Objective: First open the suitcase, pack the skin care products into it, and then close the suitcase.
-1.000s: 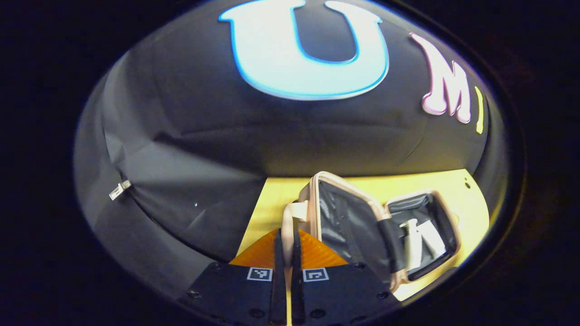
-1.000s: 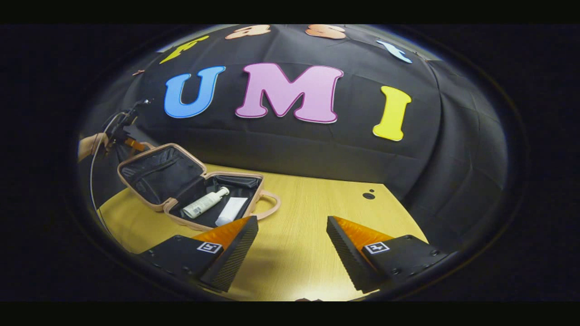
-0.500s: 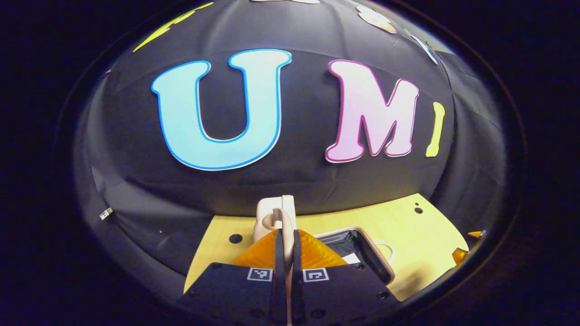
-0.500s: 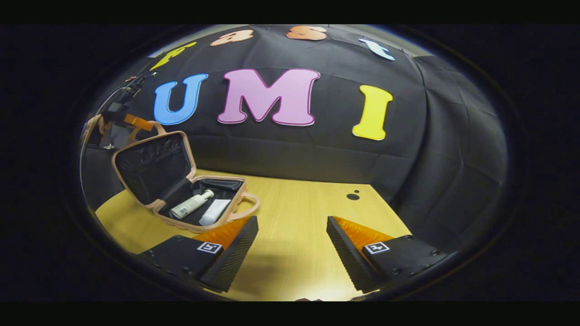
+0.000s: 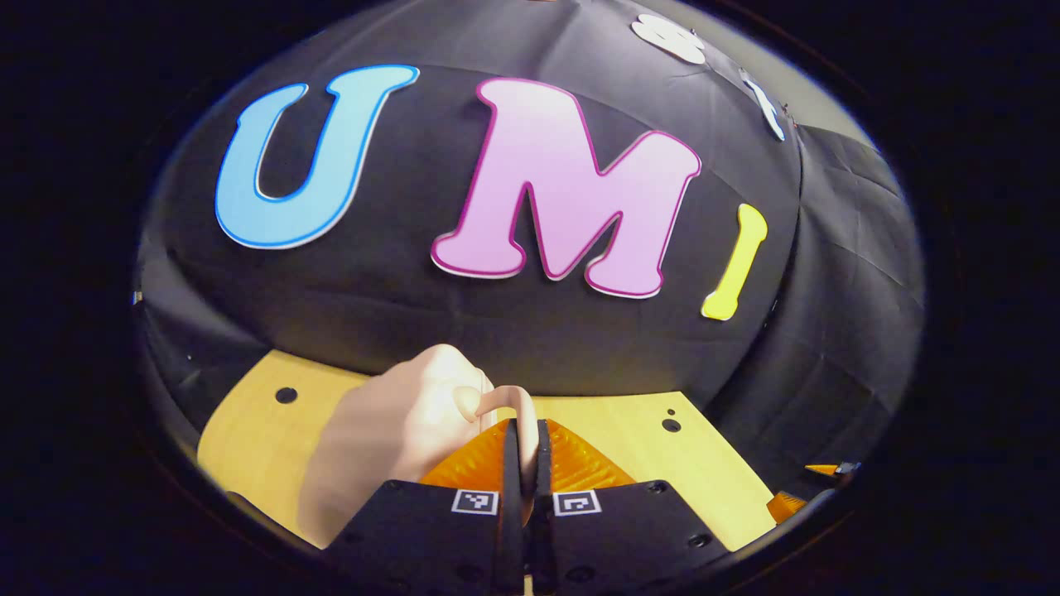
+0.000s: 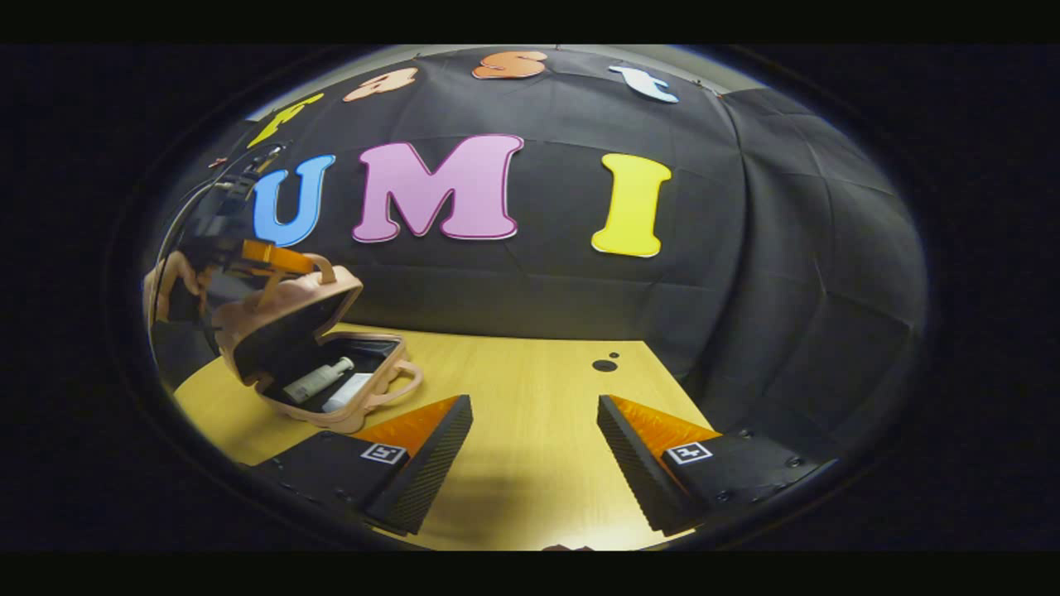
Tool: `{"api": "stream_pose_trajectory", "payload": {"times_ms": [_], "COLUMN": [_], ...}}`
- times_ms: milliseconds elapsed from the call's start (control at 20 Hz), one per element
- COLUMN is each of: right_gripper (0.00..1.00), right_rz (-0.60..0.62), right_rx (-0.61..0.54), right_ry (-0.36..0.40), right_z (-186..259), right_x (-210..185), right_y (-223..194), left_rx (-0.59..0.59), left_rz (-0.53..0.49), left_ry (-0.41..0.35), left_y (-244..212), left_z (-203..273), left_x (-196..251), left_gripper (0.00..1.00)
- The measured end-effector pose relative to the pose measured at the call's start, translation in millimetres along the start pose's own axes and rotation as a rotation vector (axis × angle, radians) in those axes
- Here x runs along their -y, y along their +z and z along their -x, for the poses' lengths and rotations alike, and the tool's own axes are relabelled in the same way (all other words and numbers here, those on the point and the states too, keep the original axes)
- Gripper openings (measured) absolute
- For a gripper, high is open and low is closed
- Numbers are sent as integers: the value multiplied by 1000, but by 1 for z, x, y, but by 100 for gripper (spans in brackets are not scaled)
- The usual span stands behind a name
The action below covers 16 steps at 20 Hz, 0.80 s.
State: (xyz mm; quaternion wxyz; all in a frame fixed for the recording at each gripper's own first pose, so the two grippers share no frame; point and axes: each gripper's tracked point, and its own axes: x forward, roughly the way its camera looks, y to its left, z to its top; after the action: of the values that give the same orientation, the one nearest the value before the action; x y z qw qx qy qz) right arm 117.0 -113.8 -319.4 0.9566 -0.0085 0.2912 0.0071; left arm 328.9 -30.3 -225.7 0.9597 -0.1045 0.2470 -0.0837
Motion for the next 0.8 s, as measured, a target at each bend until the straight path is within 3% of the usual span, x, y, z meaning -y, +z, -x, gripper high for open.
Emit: {"api": "stream_pose_trajectory", "payload": {"times_ms": [100, 350, 400, 550, 650, 700, 800], "right_gripper": [100, 97, 100, 97, 97, 97, 98], "right_rz": [35, -36, -51, -57, -33, -34, -65], "right_rx": [3, -13, -15, -8, -13, -14, -11], "right_ry": [-9, -1, 0, -22, -64, -83, -101], "right_z": [-8, -26, -28, -28, -25, -21, -9], "right_x": [18, 44, 48, 60, 70, 73, 69], "right_y": [-4, -12, -13, -15, -18, -17, -9], "left_rx": [-52, -199, -215, -199, -232, -230, -181], "left_rz": [-3, -27, -19, -51, -66, -63, -18], "left_ry": [-7, 41, 42, 47, 72, 66, 6], "left_y": [-38, -127, -140, -156, -164, -162, -143], "left_z": [-27, -77, -84, -91, -91, -86, -64], "left_x": [19, 40, 46, 58, 60, 63, 79], "left_gripper": [10, 10, 10, 12, 20, 29, 25]}}
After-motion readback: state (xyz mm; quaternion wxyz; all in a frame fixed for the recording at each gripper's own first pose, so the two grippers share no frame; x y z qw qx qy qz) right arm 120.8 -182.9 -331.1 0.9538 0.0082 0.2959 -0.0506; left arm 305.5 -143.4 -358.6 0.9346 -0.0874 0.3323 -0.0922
